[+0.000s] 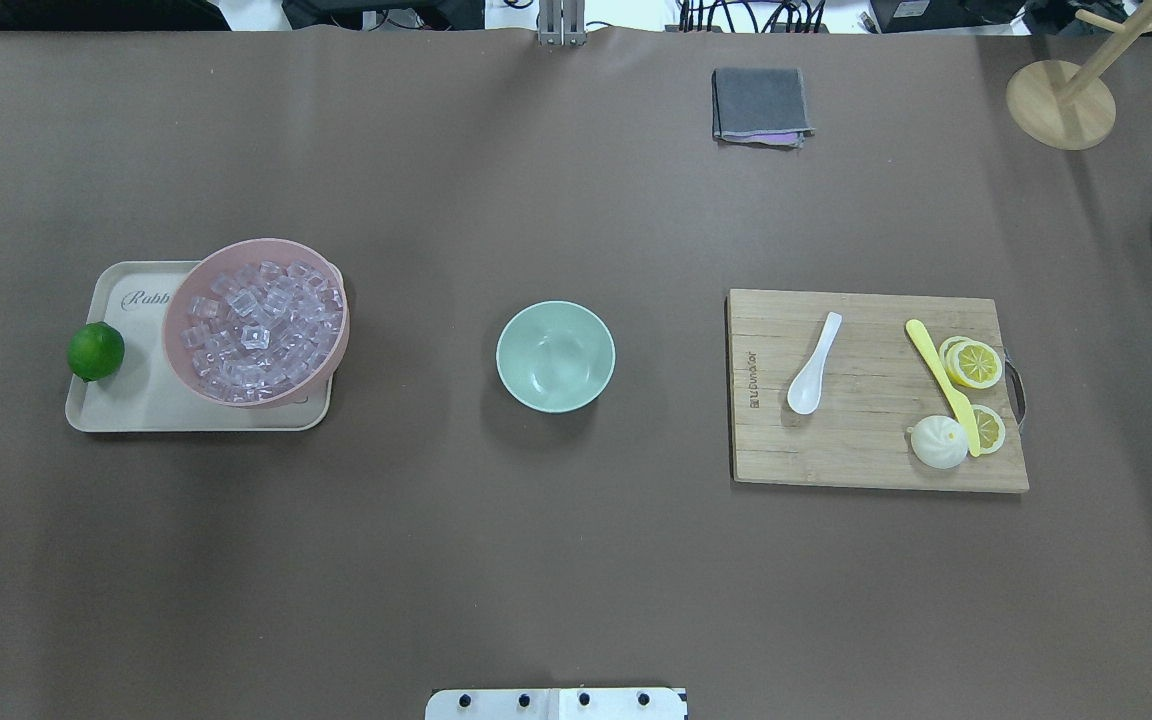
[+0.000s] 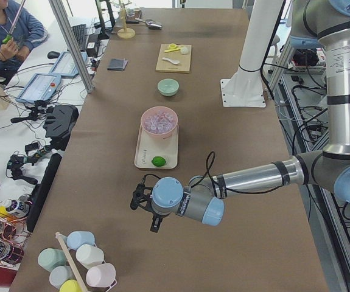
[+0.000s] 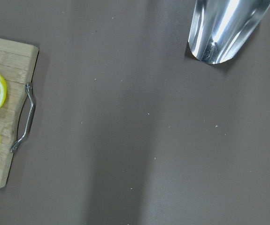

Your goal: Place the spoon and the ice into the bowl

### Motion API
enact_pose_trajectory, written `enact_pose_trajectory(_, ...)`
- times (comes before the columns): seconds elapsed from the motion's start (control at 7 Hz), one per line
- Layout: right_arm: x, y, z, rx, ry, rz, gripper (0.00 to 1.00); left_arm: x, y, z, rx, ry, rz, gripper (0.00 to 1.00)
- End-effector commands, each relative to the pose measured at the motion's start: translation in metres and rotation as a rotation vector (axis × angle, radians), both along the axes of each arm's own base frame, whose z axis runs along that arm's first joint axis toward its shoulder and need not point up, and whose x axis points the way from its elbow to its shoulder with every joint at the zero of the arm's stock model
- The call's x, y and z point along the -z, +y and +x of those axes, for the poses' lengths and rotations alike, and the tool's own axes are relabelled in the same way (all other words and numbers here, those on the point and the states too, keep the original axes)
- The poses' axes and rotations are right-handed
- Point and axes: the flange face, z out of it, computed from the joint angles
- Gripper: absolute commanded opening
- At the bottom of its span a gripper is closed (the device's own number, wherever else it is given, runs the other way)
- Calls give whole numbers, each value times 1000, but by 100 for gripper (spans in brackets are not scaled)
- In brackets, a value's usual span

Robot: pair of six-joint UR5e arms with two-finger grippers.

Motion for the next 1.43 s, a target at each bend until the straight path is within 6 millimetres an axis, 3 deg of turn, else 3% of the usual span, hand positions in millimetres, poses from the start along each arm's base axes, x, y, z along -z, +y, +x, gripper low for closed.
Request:
enact_pose_trajectory(0.0, 3, -1, 0, -1, 4, 6, 100, 8, -3, 0, 2, -8, 18, 99)
enact_pose_trajectory(0.29, 3, -2, 1, -3, 12, 23, 100, 9, -3, -1, 6, -8, 13, 99)
enact_pose_trajectory(0.57, -8, -7, 12, -20, 210, 57, 100, 4, -12, -9, 52, -161, 22, 99)
enact_pose_trajectory(1.0, 2, -5, 7, -21, 131, 58, 100, 5, -12, -9, 58, -141, -67, 99)
enact_pose_trajectory(1.29, 1, -4, 6, -19, 113, 50, 100, 25, -11, -6, 86, -78, -117, 99)
